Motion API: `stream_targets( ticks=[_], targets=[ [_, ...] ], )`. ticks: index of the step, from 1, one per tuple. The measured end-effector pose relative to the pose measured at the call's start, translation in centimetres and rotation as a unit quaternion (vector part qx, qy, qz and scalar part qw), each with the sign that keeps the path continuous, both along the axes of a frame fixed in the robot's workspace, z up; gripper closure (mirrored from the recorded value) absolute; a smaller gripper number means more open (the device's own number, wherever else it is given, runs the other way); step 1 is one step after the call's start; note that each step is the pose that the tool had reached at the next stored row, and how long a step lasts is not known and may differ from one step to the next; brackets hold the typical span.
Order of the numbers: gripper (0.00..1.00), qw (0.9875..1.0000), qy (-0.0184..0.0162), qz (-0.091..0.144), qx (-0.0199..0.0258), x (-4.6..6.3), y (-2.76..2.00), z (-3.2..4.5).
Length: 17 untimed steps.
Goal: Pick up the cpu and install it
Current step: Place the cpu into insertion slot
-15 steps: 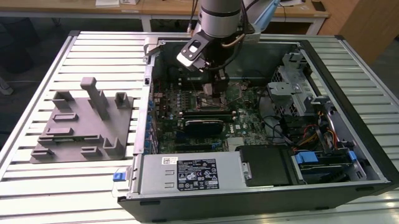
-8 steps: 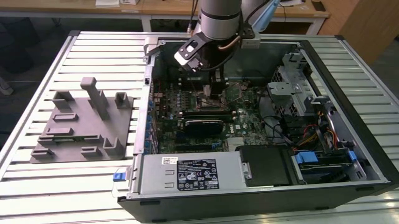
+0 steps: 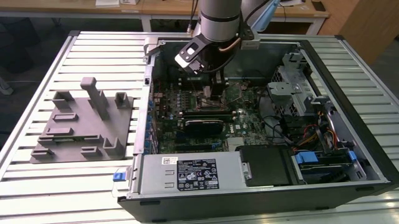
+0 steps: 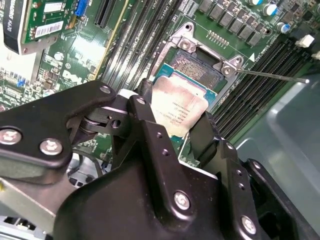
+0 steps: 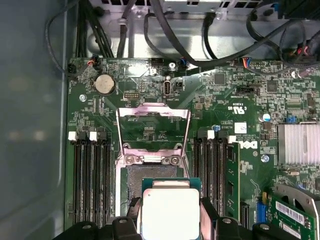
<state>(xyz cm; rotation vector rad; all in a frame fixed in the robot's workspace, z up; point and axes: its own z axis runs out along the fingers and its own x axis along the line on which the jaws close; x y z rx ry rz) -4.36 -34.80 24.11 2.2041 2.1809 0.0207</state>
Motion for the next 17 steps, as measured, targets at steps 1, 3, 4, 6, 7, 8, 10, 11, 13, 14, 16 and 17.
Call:
stream_targets(
  ticks=[1,3,4,6,7,8,10,11,13,14,16,17],
  targets=[
    [0.46,1.0000,0.0000,0.002,0.0000,0.0,0.00,-0.06],
    [0.46,1.0000,0.0001,0.002,-0.0002,0.0,0.00,-0.22],
    [0.46,1.0000,0.0002,0.002,-0.0004,0.0,0.01,-0.31],
    [0.46,1.0000,0.0004,0.002,-0.0006,0.0,0.02,-0.54],
    [0.46,1.0000,0.0006,0.002,-0.0007,0.0,0.02,-0.64],
    [0.46,1.0000,0.0007,0.002,-0.0008,0.0,0.03,-0.73],
    [0.46,1.0000,0.0009,0.002,-0.0011,0.1,0.05,-0.92],
    [0.46,1.0000,0.0010,0.002,-0.0013,0.1,0.07,-1.00],
    [0.46,1.0000,0.0012,0.002,-0.0017,0.1,0.11,-1.19],
    [0.46,1.0000,0.0012,0.002,-0.0019,0.1,0.14,-1.29],
    [0.46,1.0000,0.0014,0.002,-0.0023,0.1,0.19,-1.49],
    [0.46,1.0000,0.0015,0.002,-0.0025,0.2,0.22,-1.58]
  ],
)
